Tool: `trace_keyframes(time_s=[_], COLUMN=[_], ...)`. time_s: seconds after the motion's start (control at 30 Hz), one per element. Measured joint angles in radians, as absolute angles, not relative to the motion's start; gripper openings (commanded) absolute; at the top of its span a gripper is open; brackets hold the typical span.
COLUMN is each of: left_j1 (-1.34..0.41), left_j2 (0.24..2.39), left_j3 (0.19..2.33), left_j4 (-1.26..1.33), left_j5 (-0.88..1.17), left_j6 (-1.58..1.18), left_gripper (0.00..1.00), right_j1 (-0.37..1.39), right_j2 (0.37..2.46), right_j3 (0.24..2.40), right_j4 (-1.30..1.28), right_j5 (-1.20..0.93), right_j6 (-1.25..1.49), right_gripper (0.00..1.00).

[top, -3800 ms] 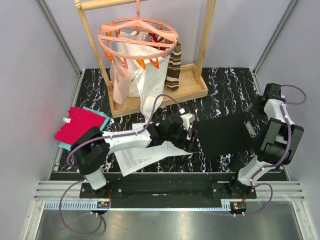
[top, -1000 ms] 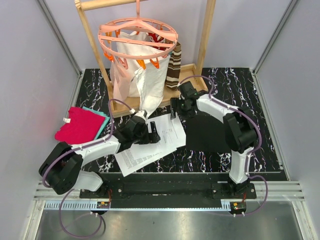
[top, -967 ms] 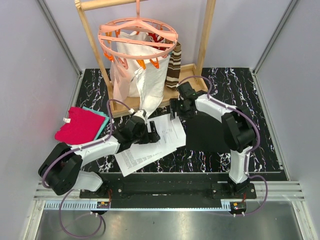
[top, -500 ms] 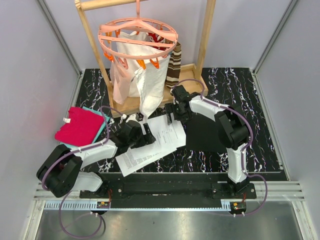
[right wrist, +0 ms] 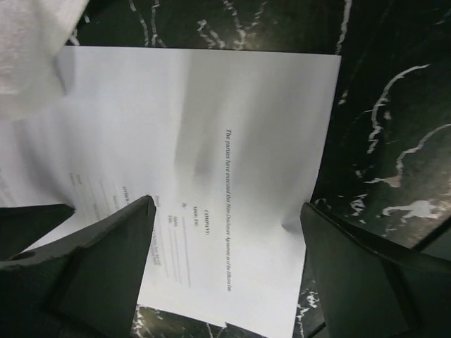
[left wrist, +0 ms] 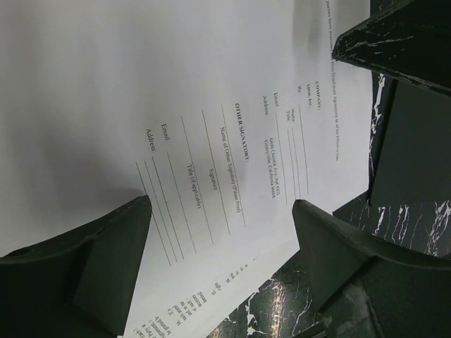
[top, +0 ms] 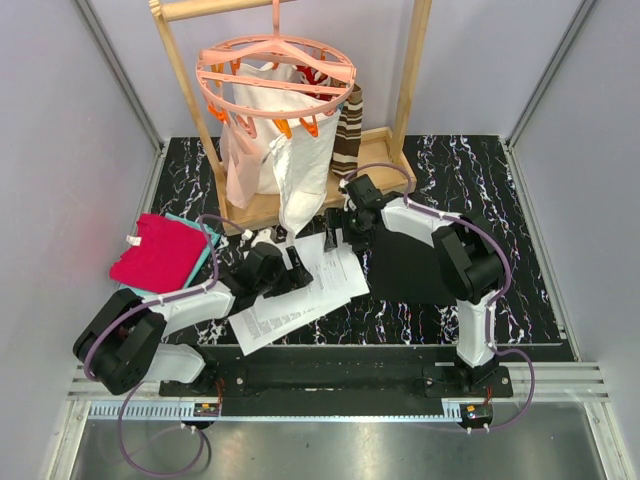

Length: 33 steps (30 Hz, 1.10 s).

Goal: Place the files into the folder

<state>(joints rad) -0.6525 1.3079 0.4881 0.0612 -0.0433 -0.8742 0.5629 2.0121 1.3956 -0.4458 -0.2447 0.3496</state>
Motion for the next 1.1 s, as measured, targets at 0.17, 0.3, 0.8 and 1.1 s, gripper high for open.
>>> trace_keyframes(time_s=[0.17, 0.3, 0.8, 1.1], left_j1=[-0.653, -0.653, -0.653, -0.65], left_j2=[1.308, 1.302, 1.307, 1.42], left_j3=[0.48, 0.48, 0.569, 0.526], left_j4=[0.066, 0.067, 0.077, 0.177], left_j5=[-0.042, -0.038, 0.011, 0.012], left_j6=[-0.877, -0.874, -0.855, -0.923], left_gripper=[0.85, 0.84, 0.87, 0.87], right_j1=[0.563, 0.568, 0.576, 0.627], right_j2=[2.0, 1.976, 1.854, 1.837], right_j3=[1.359, 1.319, 1.184, 1.14], right_j4=[-0.396, -0.373, -0.429, -0.34], right_j5=[-0.336, -0.357, -0.196, -0.193], right_j6=[0.4, 0.429, 0.508, 0.6], right_gripper=[0.95, 0.95, 1.0, 0.99])
